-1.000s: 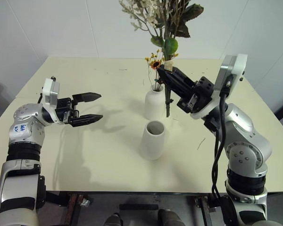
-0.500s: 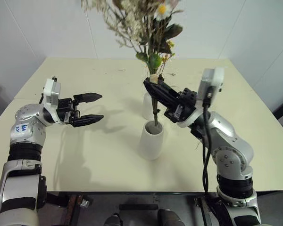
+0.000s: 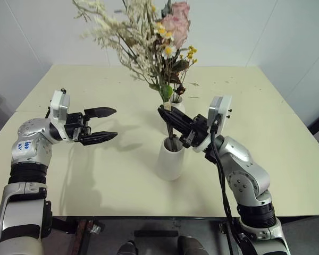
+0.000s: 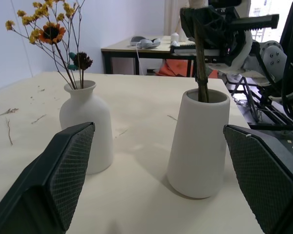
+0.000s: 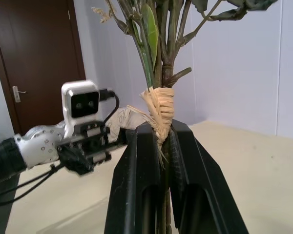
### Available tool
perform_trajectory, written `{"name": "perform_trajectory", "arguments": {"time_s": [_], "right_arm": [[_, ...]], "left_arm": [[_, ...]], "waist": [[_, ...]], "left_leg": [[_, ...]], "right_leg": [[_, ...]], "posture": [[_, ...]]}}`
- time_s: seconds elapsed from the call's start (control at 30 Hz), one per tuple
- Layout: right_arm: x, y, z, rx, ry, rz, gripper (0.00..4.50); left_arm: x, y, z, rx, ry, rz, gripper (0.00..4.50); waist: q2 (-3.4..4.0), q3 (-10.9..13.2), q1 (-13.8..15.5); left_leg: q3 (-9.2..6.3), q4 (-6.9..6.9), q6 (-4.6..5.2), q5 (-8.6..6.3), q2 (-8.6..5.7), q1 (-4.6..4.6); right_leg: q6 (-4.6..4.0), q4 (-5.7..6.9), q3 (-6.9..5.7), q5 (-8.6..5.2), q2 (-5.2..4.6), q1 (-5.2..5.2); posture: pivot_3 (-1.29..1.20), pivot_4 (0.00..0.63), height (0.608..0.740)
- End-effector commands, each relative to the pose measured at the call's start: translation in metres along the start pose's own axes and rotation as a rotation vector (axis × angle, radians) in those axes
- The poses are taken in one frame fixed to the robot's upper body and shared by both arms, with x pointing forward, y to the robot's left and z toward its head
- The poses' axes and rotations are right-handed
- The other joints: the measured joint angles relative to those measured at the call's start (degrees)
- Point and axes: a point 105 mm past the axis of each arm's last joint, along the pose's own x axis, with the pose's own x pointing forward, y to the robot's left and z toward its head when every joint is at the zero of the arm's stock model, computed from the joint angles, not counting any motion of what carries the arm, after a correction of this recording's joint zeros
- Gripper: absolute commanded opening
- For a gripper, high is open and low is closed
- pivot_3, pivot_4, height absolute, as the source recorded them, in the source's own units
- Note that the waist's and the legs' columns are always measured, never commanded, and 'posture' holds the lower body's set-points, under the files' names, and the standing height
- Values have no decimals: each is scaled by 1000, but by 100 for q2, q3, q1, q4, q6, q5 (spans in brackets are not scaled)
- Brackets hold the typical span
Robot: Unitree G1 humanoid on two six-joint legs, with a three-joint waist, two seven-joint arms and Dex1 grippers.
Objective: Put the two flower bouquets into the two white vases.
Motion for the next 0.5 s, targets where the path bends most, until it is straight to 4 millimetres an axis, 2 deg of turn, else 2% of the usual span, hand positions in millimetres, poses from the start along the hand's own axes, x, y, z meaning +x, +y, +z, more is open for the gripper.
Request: {"name": "perform_trajectory", "arguments": {"time_s": [0.03,0.33,0.5], "right_arm": [[-4,13,8,-26,-30,57,8],[-10,13,1,-22,-1,50,8],[-14,12,-4,-21,19,46,1600]], "left_arm": [[-1,-11,10,49,-9,-97,4500],[2,-10,10,51,-15,-104,4500],[2,-10,10,52,-16,-103,4500]], "waist": [[0,0,0],[0,0,-1],[0,0,1]], "left_leg": [[0,0,0,0,0,0],[0,0,-1,1,0,1],[0,0,-1,1,0,0]], "right_leg": [[0,0,0,0,0,0],[-1,1,0,-1,0,0],[0,-1,0,-1,0,0]], "posture": [[0,150,740],[0,150,740],[0,150,740]]}}
